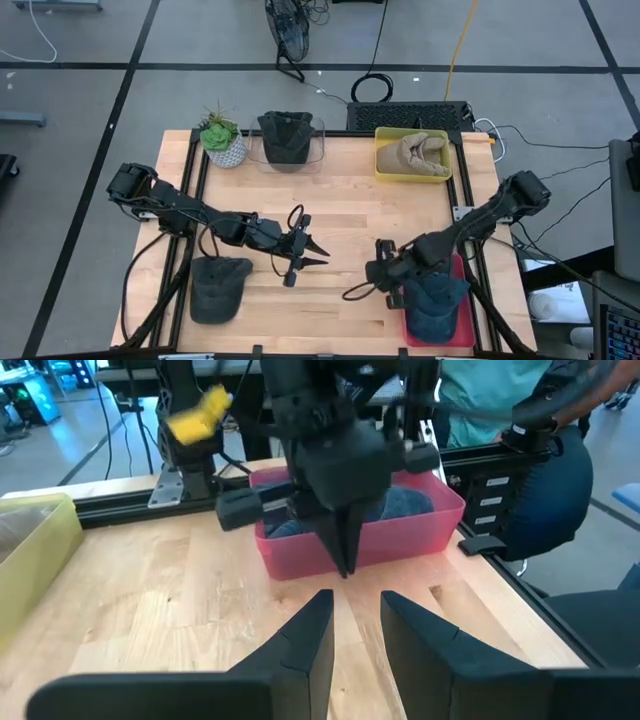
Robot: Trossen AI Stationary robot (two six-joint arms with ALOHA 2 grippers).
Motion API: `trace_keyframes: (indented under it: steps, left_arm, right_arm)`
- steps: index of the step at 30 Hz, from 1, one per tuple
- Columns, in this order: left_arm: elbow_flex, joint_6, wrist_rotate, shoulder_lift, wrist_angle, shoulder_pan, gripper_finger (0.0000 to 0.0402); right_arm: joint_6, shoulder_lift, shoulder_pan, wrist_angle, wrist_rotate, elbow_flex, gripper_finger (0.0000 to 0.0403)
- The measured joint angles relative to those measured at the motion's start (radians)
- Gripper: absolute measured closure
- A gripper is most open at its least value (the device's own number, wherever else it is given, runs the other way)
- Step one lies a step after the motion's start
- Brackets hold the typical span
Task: Pick & Place hat
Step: Adjust the pink bin
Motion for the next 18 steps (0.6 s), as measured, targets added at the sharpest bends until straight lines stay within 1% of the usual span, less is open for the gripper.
trace_keyframes:
  steps: [3,7,13,18]
  left_arm:
    - [0.000,-0.001,0.000,0.000,-0.009,0.000,0.0304]
    - [0.000,0.000,0.000,0.000,-0.012,0.000,0.0304]
    - [0.000,0.000,0.001,0.000,-0.004,0.000,0.0304]
    - [0.000,0.000,0.002,0.000,0.003,0.000,0.0304]
  right_arm:
    - [0.061,0.030,0.006,-0.066,-0.025,0.002,0.0403]
    - [0.150,0.036,0.020,-0.169,-0.044,0.002,0.0403]
    - [0.214,0.019,0.054,-0.218,-0.071,0.004,0.0403]
    - [0.237,0.014,0.074,-0.239,-0.071,0.004,0.0403]
